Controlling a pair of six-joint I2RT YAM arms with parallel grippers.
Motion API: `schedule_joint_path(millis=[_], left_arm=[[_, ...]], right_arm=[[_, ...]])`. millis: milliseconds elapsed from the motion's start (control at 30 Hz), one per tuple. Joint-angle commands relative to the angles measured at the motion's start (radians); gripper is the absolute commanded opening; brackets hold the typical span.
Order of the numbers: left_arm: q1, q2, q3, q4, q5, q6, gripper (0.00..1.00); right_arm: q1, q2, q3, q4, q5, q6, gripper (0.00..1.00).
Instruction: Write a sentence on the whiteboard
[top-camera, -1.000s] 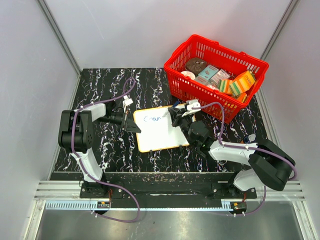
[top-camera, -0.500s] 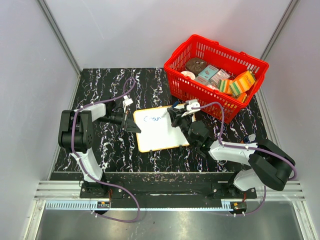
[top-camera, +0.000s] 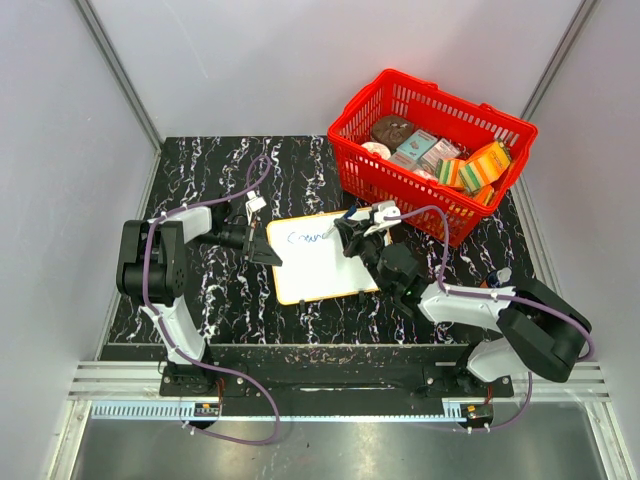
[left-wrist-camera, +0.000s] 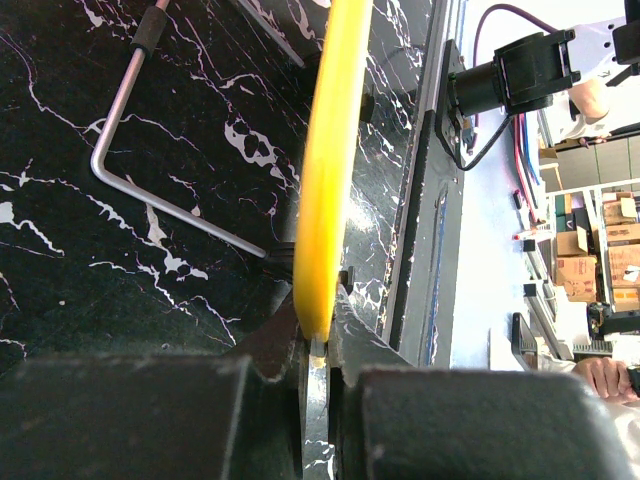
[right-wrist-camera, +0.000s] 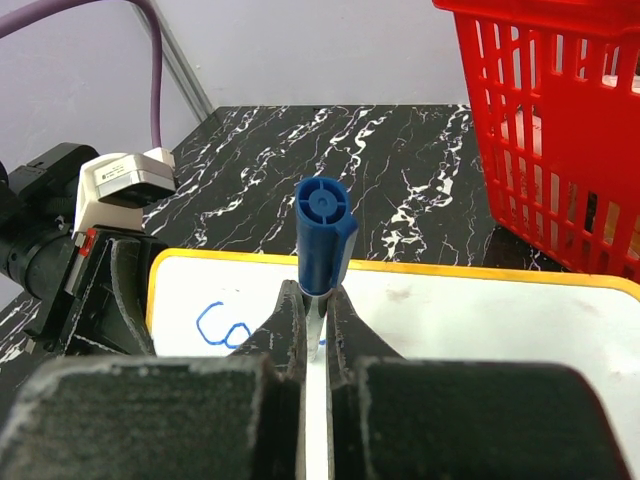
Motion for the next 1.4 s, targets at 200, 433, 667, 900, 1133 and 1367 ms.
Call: schedule_joint_path(millis=[200,433,667,900,1133,1367], left_arm=[[-0.012,0.019,0.012,0.006,-0.129,0.043,0.00],[-0.012,0.018,0.013,0.006,-0.129,0.043,0.00],[-0.012,0.018,0.013,0.006,-0.128,0.043,0.00],[-0.012,0.016,0.013,0.006,-0.128,0.043,0.00],[-0.012,0.018,0.013,0.006,-0.129,0.045,0.00],[-0.012,0.018,0.013,0.006,-0.129,0.042,0.00]], right_arm=[[-0.011,-0.032,-0.026,0.026,0.065,-0.019,0.00],[-0.009,-0.010,0.008,0.040,0.089,-0.031,0.00],[-0.011,-0.001,0.015,0.073,0.109,-0.043,0.00],[-0.012,0.013,0.022,0.078,0.086,-0.046,0.00],[-0.012,-0.001,0.011,0.044,0.058,-0.036,0.00],[-0.012,-0.023,-0.014,0.023,0.051,-0.029,0.00]])
